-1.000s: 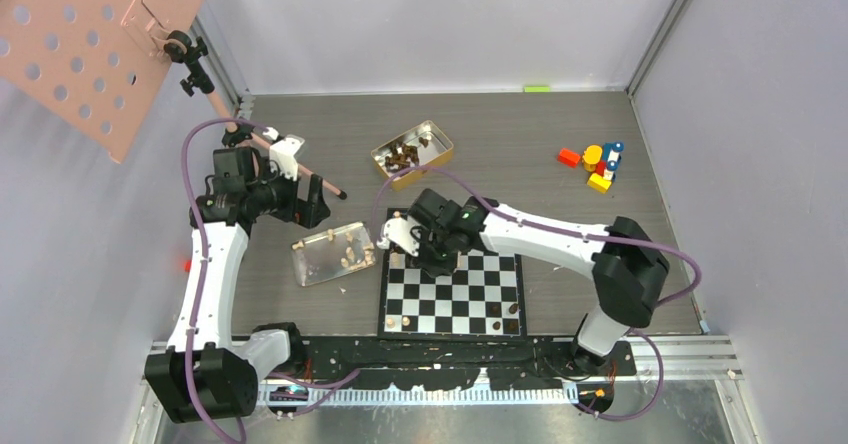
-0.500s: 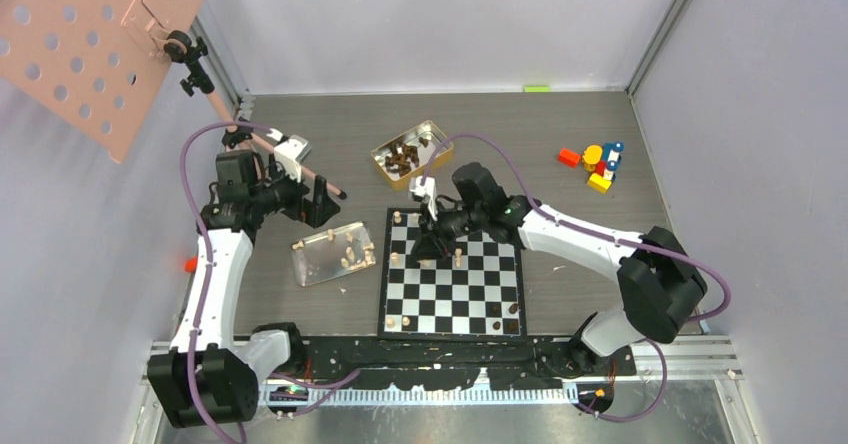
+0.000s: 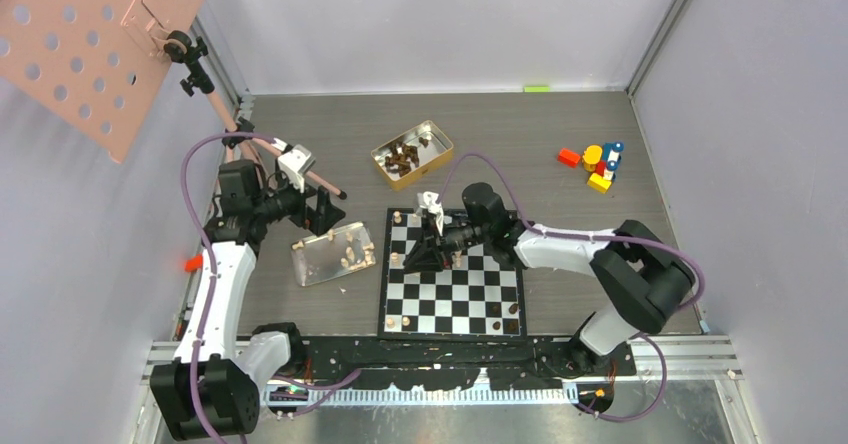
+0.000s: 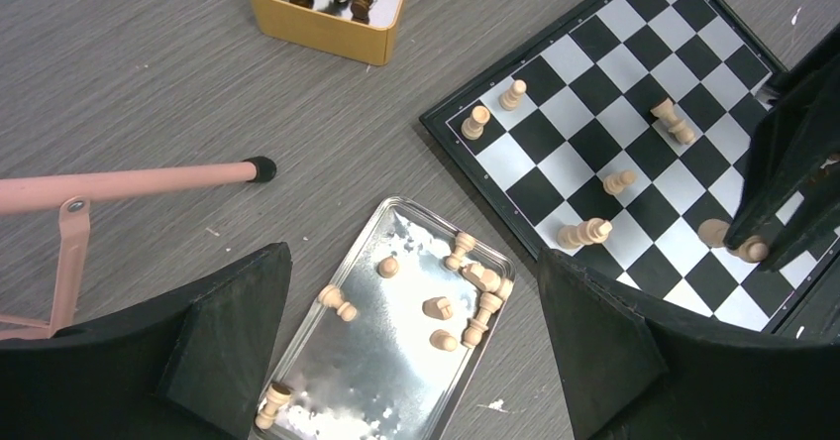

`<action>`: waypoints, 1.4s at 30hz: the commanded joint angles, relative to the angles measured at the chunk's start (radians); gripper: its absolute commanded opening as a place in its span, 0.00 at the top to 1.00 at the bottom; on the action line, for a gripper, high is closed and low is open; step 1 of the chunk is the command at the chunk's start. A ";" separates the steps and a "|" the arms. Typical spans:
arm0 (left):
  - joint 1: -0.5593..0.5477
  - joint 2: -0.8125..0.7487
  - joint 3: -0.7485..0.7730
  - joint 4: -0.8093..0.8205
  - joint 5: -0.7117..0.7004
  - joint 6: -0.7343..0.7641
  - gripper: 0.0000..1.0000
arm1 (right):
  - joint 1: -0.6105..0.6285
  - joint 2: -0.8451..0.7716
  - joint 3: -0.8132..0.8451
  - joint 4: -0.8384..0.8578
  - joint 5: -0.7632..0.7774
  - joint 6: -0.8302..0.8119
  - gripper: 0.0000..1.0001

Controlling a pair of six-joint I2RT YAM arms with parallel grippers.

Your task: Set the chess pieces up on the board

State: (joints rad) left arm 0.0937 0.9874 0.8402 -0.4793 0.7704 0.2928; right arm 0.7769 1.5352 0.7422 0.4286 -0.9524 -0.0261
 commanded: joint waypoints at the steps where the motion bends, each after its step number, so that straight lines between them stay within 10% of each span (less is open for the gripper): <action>1: -0.002 -0.031 -0.012 0.061 0.040 0.039 0.02 | -0.004 0.075 -0.072 0.376 -0.045 0.115 0.95; 11: -0.002 -0.064 -0.038 0.059 0.041 0.049 0.02 | -0.019 0.340 -0.183 1.007 -0.020 0.356 0.97; 30: -0.002 -0.067 -0.060 0.058 0.051 0.088 0.02 | -0.021 0.386 -0.202 1.001 0.006 0.332 0.61; 42: -0.019 -0.082 0.049 -0.081 0.002 0.080 0.03 | -0.064 0.201 -0.149 0.671 -0.006 0.234 0.39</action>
State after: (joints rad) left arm 0.0929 0.9356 0.7948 -0.4938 0.7864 0.3607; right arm 0.7475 1.8698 0.5438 1.2182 -0.9527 0.2638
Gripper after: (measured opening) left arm 0.973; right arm 0.586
